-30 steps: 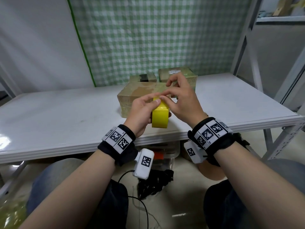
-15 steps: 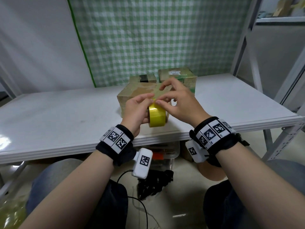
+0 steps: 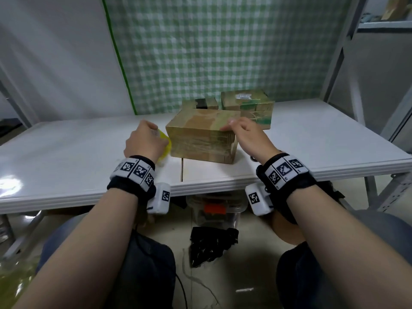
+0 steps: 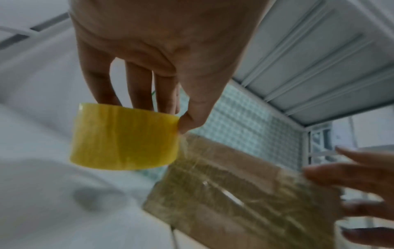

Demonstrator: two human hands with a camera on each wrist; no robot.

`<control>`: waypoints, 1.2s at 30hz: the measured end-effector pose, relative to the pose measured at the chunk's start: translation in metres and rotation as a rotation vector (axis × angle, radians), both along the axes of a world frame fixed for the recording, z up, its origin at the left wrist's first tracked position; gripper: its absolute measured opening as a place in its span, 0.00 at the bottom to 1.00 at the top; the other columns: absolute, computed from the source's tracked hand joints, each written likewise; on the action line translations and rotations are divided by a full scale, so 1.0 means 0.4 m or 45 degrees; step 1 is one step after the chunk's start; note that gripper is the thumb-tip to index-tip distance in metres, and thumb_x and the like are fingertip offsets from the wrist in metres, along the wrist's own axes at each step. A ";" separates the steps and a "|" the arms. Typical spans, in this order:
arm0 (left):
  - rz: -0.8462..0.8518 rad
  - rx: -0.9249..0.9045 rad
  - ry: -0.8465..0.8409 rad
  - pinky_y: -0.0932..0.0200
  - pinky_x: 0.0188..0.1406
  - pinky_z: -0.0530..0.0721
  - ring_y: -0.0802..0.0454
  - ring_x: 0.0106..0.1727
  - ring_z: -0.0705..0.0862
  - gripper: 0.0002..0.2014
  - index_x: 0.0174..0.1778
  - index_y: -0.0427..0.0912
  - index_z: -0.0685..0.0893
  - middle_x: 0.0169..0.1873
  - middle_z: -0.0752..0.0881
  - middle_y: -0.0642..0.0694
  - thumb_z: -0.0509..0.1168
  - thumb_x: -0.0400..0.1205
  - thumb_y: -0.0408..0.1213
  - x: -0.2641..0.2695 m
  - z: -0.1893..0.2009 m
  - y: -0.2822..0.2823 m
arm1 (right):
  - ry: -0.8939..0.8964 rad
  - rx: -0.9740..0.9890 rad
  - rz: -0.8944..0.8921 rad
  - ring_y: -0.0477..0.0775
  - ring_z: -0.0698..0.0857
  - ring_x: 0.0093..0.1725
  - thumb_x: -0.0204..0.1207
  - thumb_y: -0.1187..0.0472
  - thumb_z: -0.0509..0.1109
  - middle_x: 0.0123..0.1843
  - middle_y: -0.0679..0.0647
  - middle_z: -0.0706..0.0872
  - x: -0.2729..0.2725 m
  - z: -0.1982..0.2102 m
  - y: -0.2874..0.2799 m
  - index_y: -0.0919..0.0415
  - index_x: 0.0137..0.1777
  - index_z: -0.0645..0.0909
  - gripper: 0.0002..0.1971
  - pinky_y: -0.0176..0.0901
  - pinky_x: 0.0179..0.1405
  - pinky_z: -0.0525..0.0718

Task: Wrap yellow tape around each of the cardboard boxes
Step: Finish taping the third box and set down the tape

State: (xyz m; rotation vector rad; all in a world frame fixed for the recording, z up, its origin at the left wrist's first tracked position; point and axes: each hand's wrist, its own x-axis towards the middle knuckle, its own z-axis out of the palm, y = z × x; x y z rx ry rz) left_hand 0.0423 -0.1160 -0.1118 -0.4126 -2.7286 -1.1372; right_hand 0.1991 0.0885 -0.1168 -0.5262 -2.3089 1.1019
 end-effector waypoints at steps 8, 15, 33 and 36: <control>-0.038 -0.336 -0.029 0.46 0.65 0.69 0.39 0.64 0.83 0.19 0.69 0.53 0.78 0.60 0.87 0.45 0.64 0.82 0.38 -0.034 -0.082 0.037 | 0.094 -0.021 0.018 0.49 0.80 0.67 0.88 0.53 0.64 0.64 0.46 0.80 -0.005 -0.020 0.008 0.54 0.59 0.91 0.14 0.58 0.75 0.76; -0.285 0.071 0.002 0.56 0.57 0.72 0.44 0.69 0.83 0.24 0.76 0.48 0.78 0.66 0.86 0.47 0.65 0.84 0.48 0.003 -0.049 0.082 | 0.154 0.032 0.053 0.48 0.80 0.67 0.87 0.51 0.67 0.67 0.47 0.81 -0.005 -0.002 -0.004 0.51 0.65 0.88 0.13 0.52 0.75 0.77; -0.385 0.267 -0.041 0.54 0.74 0.74 0.50 0.74 0.80 0.17 0.66 0.57 0.89 0.71 0.85 0.55 0.72 0.81 0.54 0.013 0.046 0.060 | -0.327 0.225 0.004 0.60 0.87 0.46 0.90 0.45 0.55 0.53 0.63 0.89 -0.027 0.154 0.036 0.61 0.68 0.84 0.24 0.48 0.41 0.83; -0.389 0.238 -0.083 0.54 0.74 0.75 0.49 0.73 0.81 0.17 0.65 0.55 0.90 0.71 0.85 0.53 0.72 0.82 0.53 0.001 0.049 0.075 | -0.510 0.480 -0.008 0.56 0.85 0.46 0.91 0.43 0.53 0.47 0.56 0.86 -0.083 0.201 0.067 0.63 0.60 0.84 0.26 0.45 0.46 0.77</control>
